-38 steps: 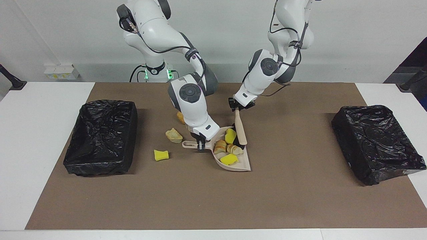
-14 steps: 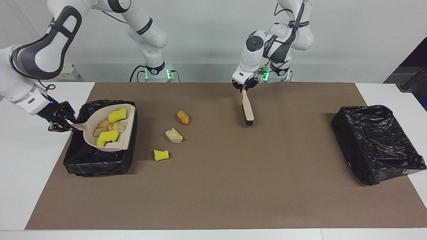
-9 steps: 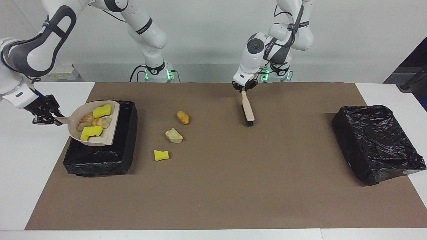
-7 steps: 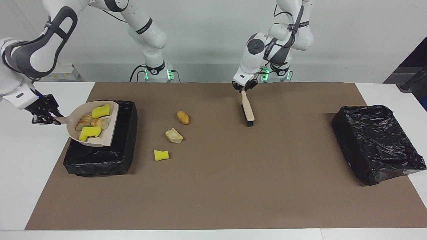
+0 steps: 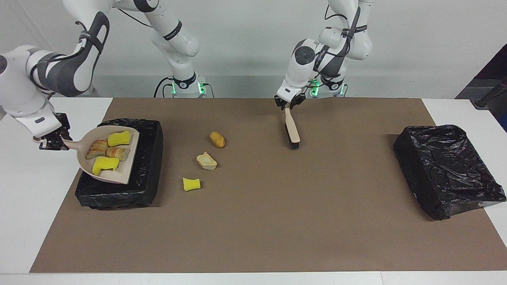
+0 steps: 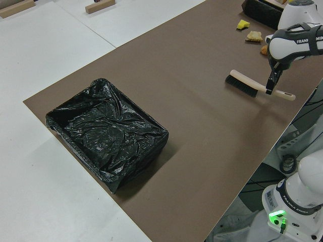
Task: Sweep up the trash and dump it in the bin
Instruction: 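Carry the dustpan to the bin and tip it with the right gripper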
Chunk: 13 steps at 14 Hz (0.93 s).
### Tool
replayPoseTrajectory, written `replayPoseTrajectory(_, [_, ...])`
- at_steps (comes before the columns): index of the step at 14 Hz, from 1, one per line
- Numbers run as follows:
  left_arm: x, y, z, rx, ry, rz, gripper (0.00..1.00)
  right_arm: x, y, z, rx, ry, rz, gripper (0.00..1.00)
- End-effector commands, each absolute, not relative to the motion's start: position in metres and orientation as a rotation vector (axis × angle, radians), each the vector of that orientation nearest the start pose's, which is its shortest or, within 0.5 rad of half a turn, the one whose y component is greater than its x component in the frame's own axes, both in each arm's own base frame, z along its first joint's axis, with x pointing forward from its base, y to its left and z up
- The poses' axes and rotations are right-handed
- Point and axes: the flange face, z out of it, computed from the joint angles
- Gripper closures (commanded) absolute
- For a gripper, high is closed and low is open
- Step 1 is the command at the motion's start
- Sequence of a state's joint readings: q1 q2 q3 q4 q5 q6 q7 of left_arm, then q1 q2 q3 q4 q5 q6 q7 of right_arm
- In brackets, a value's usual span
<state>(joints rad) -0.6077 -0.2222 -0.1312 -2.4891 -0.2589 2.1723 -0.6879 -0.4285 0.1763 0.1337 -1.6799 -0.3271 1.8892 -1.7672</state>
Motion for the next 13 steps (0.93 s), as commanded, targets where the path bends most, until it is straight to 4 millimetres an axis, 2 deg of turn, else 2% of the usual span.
replayPoseTrajectory(1, [0.36,-0.29,0.389,-3.226,-0.277,0.266,0.0,0.561,-0.171,0.512,-2.326,-2.491,0.496,1.0])
replayPoseTrajectory(3, [0.392,-0.265,0.399,-3.212,-0.326,0.18,0.0,0.558,-0.158,0.516,-2.364,-2.52,0.603,1.0])
replayPoseTrajectory(4, [0.41,-0.255,0.401,-3.192,-0.265,0.117,0.0,0.554,-0.151,0.515,-2.391,-2.512,0.628,1.0])
replayPoseTrajectory(6, [0.458,-0.223,0.409,-3.205,-0.207,0.076,0.0,0.552,-0.123,0.518,-2.491,-2.529,0.79,1.0])
replayPoseTrajectory(7, [0.476,-0.211,0.414,-3.217,-0.183,0.053,0.0,0.554,-0.112,0.521,-2.509,-2.547,0.859,1.0])
replayPoseTrajectory(10, [0.539,-0.155,0.428,-3.229,-0.13,0.033,0.0,0.557,-0.097,0.532,-2.531,-2.568,0.958,1.0])
replayPoseTrajectory(13, [0.572,-0.116,0.459,-3.205,-0.026,0.032,0.0,0.555,-0.1,0.561,-2.546,-2.525,1.022,1.0])
